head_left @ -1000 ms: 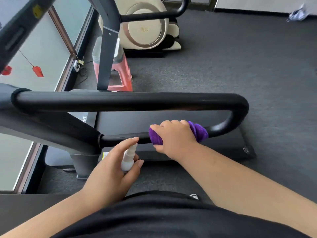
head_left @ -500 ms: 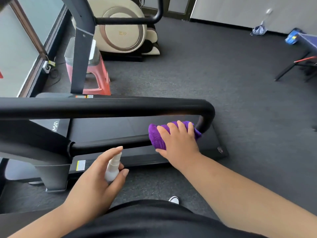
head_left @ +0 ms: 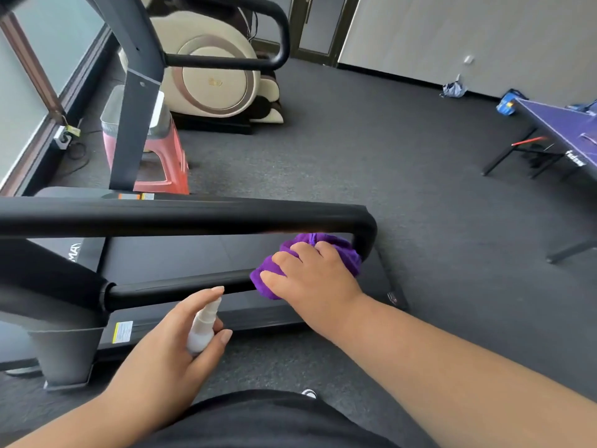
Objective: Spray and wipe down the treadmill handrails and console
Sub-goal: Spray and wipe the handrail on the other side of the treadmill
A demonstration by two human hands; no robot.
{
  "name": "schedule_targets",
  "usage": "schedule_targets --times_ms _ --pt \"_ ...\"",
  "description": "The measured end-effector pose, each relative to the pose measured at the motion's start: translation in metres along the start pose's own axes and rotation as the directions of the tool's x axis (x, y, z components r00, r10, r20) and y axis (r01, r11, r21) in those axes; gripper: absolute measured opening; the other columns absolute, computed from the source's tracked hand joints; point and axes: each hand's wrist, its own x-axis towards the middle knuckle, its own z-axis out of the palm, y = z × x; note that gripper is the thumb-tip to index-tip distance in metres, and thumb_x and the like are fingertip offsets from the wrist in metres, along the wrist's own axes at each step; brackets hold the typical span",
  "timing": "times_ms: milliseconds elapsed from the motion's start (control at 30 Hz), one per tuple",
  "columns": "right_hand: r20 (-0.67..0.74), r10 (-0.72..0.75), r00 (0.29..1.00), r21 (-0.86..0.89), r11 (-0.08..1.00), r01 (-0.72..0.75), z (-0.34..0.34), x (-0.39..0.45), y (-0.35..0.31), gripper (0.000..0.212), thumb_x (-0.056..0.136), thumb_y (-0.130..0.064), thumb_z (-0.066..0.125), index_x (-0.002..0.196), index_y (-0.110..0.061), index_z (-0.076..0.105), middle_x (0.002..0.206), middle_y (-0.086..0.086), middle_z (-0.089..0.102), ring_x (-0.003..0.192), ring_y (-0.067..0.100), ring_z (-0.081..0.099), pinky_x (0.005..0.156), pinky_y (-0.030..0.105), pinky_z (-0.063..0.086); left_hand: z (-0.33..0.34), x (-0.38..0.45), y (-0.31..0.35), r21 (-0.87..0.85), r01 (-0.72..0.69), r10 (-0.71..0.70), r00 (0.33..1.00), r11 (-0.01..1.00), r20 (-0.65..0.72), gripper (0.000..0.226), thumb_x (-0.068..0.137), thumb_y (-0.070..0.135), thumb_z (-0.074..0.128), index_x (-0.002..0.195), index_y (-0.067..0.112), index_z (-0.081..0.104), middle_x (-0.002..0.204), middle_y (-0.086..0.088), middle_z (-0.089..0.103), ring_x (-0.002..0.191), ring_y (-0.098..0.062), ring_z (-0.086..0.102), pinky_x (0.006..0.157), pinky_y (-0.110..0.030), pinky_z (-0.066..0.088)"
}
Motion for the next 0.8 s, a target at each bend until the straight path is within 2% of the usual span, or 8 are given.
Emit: schedule_targets --times_ms 100,200,267,333,467,533,700,800 --pt "0.076 -0.091 0.993 -0.159 0.982 0.102 -0.010 0.004 0.013 0.033 0.075 -0.011 0.065 0.105 -0.026 0.062 0.105 0.000 0.056 0.101 0.030 0.053 0.086 0.047 0.045 0.003 0.001 0.001 -0.001 -0.005 0.005 1.000 1.000 0.020 0.058 0.077 0.057 0.058 0.131 0.064 0.037 0.099 0.025 0.065 0.076 0.004 0.063 0.070 -0.003 0.040" --pt "0.226 0.002 0.974 -0.246 0.968 0.055 -0.008 0.007 0.035 0.021 0.080 -0.003 0.060 0.092 -0.019 0.058 0.091 0.004 0.052 0.092 0.033 0.052 0.093 0.059 0.040 0.003 0.001 0.003 -0.003 -0.004 0.004 1.000 1.000 0.030 0.058 0.079 0.057 0.058 0.133 0.062 0.037 0.100 0.024 0.065 0.076 0.004 0.063 0.071 -0.002 0.039" --pt "0.228 0.082 0.970 -0.281 0.959 -0.015 -0.001 0.006 0.038 0.018 0.079 -0.008 0.060 0.086 -0.020 0.048 0.087 0.003 0.049 0.082 0.028 0.050 0.082 0.046 0.042 0.002 -0.001 0.004 0.014 -0.012 0.012 1.000 1.000 0.016 0.059 0.079 0.055 0.058 0.134 0.060 0.037 0.100 0.023 0.065 0.076 0.004 0.063 0.073 0.001 0.037" --pt "0.186 0.138 0.973 -0.177 0.979 -0.105 0.014 0.003 0.032 0.019 0.081 -0.014 0.056 0.092 -0.020 0.042 0.090 0.005 0.046 0.082 0.027 0.045 0.078 0.042 0.037 -0.001 -0.004 0.004 0.021 0.016 -0.015 1.000 1.000 -0.006 0.059 0.078 0.056 0.058 0.133 0.062 0.037 0.101 0.025 0.064 0.079 0.006 0.063 0.072 0.003 0.036" --pt "0.184 0.259 0.948 0.059 0.960 -0.274 0.042 -0.006 0.015 0.048 0.087 -0.031 0.064 0.130 -0.020 0.046 0.131 0.016 0.052 0.128 0.044 0.041 0.117 0.055 0.021 -0.010 -0.010 0.001 0.033 0.054 -0.053 0.998 0.998 -0.038 0.059 0.077 0.057 0.058 0.131 0.063 0.038 0.101 0.026 0.064 0.080 0.008 0.062 0.071 0.002 0.037" --pt "0.184 0.328 0.926 0.196 0.911 -0.362 0.047 -0.007 0.004 0.056 0.088 -0.035 0.064 0.138 -0.024 0.044 0.148 0.013 0.043 0.142 0.040 0.029 0.120 0.053 0.007 -0.016 -0.013 -0.002 0.035 0.056 -0.054 0.997 0.998 -0.050 0.059 0.077 0.056 0.058 0.132 0.063 0.037 0.101 0.023 0.065 0.079 0.005 0.063 0.070 0.000 0.038" --pt "0.139 0.471 0.871 0.484 0.735 -0.475 0.047 0.009 -0.027 0.053 0.088 -0.035 0.063 0.138 -0.033 0.046 0.154 -0.001 0.039 0.148 0.029 0.020 0.119 0.050 -0.003 -0.027 -0.022 -0.012 0.046 0.055 -0.052 0.997 0.997 -0.063 0.061 0.078 0.052 0.060 0.133 0.061 0.037 0.099 0.020 0.065 0.069 -0.003 0.063 0.063 -0.010 0.043" --pt "0.125 0.381 0.916 0.606 0.701 -0.375 0.039 0.022 -0.040 0.054 0.089 -0.033 0.063 0.140 -0.032 0.045 0.151 -0.004 0.042 0.147 0.024 0.023 0.121 0.047 -0.002 -0.026 -0.022 -0.011 0.051 0.044 -0.042 0.998 0.998 -0.050 0.061 0.077 0.051 0.060 0.133 0.061 0.037 0.100 0.019 0.064 0.070 -0.003 0.063 0.064 -0.007 0.042"
